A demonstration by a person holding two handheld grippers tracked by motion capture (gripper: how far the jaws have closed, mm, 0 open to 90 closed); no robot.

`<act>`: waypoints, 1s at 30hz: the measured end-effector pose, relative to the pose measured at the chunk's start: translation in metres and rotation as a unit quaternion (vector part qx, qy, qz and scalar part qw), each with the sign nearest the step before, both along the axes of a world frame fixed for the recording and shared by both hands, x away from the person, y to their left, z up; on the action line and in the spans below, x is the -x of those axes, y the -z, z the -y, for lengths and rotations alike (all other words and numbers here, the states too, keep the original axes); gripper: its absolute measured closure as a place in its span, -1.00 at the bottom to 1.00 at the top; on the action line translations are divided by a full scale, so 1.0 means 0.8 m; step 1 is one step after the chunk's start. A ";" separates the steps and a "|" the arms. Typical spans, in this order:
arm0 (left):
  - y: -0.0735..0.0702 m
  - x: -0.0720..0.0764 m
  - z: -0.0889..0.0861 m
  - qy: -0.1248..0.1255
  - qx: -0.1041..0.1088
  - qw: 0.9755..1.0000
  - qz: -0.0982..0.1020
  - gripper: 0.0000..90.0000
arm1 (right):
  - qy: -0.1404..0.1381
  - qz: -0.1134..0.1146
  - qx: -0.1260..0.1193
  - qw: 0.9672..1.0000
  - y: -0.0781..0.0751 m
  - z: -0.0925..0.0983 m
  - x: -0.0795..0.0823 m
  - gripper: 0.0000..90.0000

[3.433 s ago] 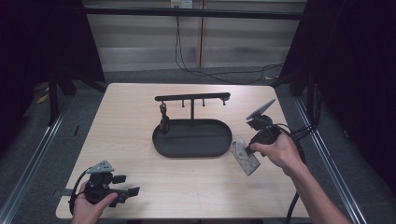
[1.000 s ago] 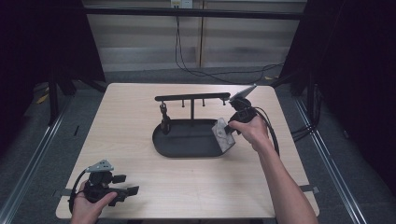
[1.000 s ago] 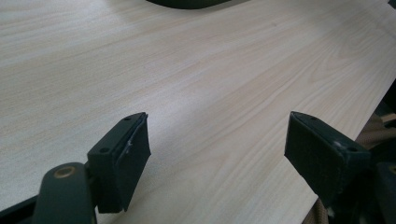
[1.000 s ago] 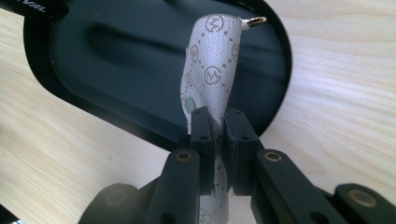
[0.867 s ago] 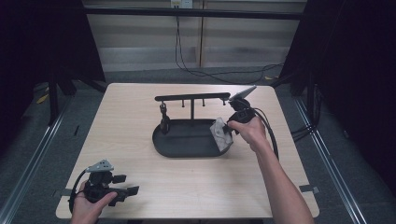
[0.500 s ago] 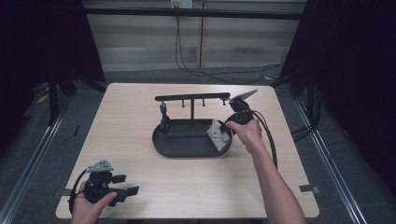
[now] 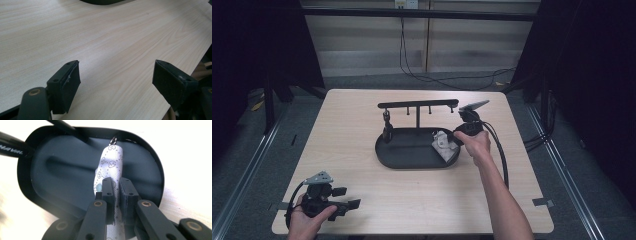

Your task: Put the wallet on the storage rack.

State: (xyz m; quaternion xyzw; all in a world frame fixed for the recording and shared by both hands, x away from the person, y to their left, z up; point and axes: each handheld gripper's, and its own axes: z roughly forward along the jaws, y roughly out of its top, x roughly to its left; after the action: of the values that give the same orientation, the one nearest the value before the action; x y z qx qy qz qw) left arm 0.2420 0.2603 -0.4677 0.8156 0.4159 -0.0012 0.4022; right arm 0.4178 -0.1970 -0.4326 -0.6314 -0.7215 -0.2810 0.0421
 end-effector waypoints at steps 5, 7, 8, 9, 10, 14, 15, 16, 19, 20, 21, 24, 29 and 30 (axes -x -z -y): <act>0.000 -0.001 0.000 0.003 -0.001 1.000 -0.001 -0.51 | 0.005 0.002 -0.008 1.000 0.006 -0.003 -0.004 0.85; 0.000 -0.001 0.000 0.003 -0.001 1.000 -0.001 -0.51 | 0.009 0.003 -0.010 1.000 0.011 -0.003 -0.004 0.84; 0.000 -0.001 -0.001 0.003 -0.001 1.000 -0.001 -0.51 | 0.005 0.001 -0.011 1.000 0.014 -0.003 -0.004 0.84; 0.000 0.000 0.000 0.002 0.001 1.000 -0.002 -0.51 | 0.006 -0.001 -0.007 1.000 0.016 -0.004 -0.004 0.83; 0.000 0.000 0.000 0.002 0.001 1.000 -0.001 -0.51 | 0.000 0.005 -0.007 1.000 0.018 -0.003 -0.004 0.82; 0.001 -0.001 -0.001 0.003 -0.002 1.000 -0.001 -0.51 | -0.012 0.009 0.010 1.000 0.024 -0.005 -0.001 0.70; 0.001 -0.001 0.000 0.003 -0.002 1.000 -0.002 -0.51 | -0.014 0.012 0.011 1.000 0.024 -0.004 0.000 0.66; 0.001 -0.001 0.000 0.003 -0.002 1.000 -0.002 -0.51 | -0.016 0.017 0.020 1.000 0.023 -0.004 0.001 0.65; 0.000 0.000 0.000 0.002 -0.003 1.000 -0.002 -0.50 | -0.012 0.027 0.013 0.999 0.016 0.001 0.003 0.59; 0.001 0.000 0.000 0.002 -0.003 1.000 -0.003 -0.50 | -0.011 0.031 0.011 0.999 0.013 0.002 0.004 0.59; 0.001 0.000 0.000 0.002 -0.002 1.000 -0.004 -0.50 | -0.012 0.032 0.010 0.999 0.010 0.003 0.005 0.59; 0.000 0.000 -0.001 -0.001 0.001 1.000 -0.004 -0.50 | -0.016 0.041 0.001 0.999 0.005 0.008 0.011 0.47; 0.001 -0.001 -0.001 -0.004 0.001 1.000 -0.005 -0.50 | -0.012 0.051 -0.011 0.999 0.000 0.021 0.025 0.33; 0.001 -0.001 -0.001 -0.005 0.002 1.000 -0.006 -0.50 | -0.012 0.051 -0.012 0.999 -0.001 0.023 0.028 0.30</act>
State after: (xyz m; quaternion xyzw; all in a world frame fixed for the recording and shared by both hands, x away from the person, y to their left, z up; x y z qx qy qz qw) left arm 0.2424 0.2607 -0.4685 0.8126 0.4222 -0.0052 0.4017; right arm 0.3954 -0.2155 -0.4317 -0.6070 -0.7271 -0.3204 0.0164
